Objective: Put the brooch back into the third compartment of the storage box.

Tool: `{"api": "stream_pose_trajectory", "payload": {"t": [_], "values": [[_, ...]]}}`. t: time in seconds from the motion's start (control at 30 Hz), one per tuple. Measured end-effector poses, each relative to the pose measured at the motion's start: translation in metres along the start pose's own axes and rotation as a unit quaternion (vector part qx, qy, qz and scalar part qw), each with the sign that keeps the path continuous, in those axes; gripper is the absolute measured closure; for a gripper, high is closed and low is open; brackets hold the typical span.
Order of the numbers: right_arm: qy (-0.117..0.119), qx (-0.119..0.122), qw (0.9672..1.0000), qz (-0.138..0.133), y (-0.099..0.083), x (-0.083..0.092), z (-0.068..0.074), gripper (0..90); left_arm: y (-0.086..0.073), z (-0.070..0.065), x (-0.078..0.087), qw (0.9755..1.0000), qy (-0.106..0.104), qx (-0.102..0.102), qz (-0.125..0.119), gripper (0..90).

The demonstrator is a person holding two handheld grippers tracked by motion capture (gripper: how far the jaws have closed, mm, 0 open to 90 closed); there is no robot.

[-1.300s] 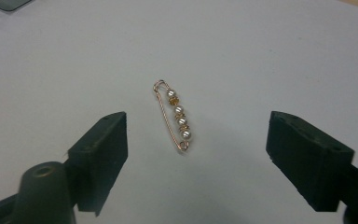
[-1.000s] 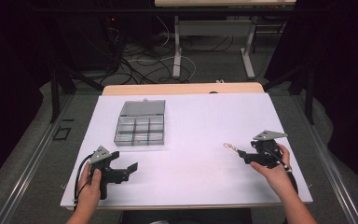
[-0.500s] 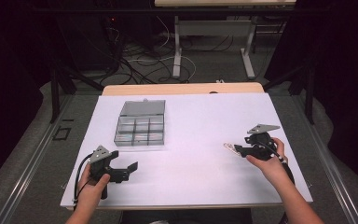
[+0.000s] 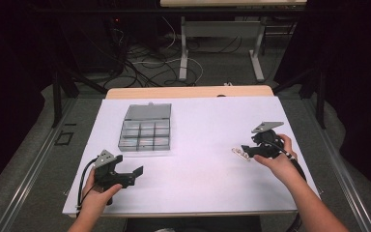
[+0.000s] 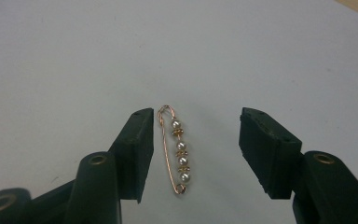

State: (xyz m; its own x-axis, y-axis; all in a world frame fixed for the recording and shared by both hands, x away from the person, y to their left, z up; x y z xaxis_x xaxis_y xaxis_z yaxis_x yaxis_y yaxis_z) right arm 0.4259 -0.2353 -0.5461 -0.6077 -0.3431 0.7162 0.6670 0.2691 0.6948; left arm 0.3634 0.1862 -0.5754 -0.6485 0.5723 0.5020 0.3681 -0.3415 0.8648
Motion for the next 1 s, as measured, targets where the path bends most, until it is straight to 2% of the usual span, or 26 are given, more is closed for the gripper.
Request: {"api": "stream_pose_trajectory", "payload": {"t": [0.43,0.6,0.67,0.7,0.77,0.83,0.9,0.97,1.0], "values": [[-0.006,0.028,0.9993,0.024,0.012,-0.007,-0.002,43.2,0.002,0.001,-0.001,0.9999,0.011,0.003,-0.004,0.7],[-0.01,0.023,0.9987,0.043,0.011,-0.012,-0.003,43.2,0.007,0.004,0.003,0.9997,0.018,0.003,-0.019,0.7],[-0.007,0.029,0.9983,0.049,0.011,-0.015,-0.005,43.3,0.008,0.004,0.004,0.9996,0.019,0.003,-0.023,0.7],[-0.01,0.023,0.9986,0.046,0.011,-0.017,-0.005,43.5,0.008,0.004,0.004,0.9996,0.019,0.003,-0.023,0.7],[-0.012,0.023,0.9979,0.059,0.01,-0.019,-0.008,45.5,0.008,0.004,0.005,0.9996,0.018,0.002,-0.023,1.2],[-0.006,0.011,0.9976,0.067,0.008,-0.023,-0.007,46.0,0.008,0.004,0.007,0.9997,0.016,0.002,-0.02,2.7],[-0.008,0.018,0.9975,0.068,0.008,-0.024,-0.008,46.5,0.009,0.003,0.007,0.9997,0.015,0.002,-0.02,2.7],[-0.008,0.004,0.9964,0.085,0.005,-0.028,-0.007,49.6,0.009,0.001,0.008,0.9998,0.012,0.002,-0.015,2.7],[-0.004,0.008,0.996,0.089,0.004,-0.029,-0.007,50.6,0.01,0.0,0.008,0.9998,0.011,0.0,-0.015,2.7]]}}
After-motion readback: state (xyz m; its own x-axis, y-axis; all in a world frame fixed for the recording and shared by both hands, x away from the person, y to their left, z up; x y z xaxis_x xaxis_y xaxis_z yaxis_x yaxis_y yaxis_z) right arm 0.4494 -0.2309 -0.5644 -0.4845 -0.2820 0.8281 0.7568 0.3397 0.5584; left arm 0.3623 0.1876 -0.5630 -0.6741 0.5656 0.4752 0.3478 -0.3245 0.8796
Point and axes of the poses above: each handheld gripper's, and its own axes: x roughly backward along the jaws, y roughly out of its top, z roughly to its left, the point moved 8 cm from there along -x, roughly forward along the jaws, and after that the axes turned 14 degrees about -x, right-handed, at the moved point
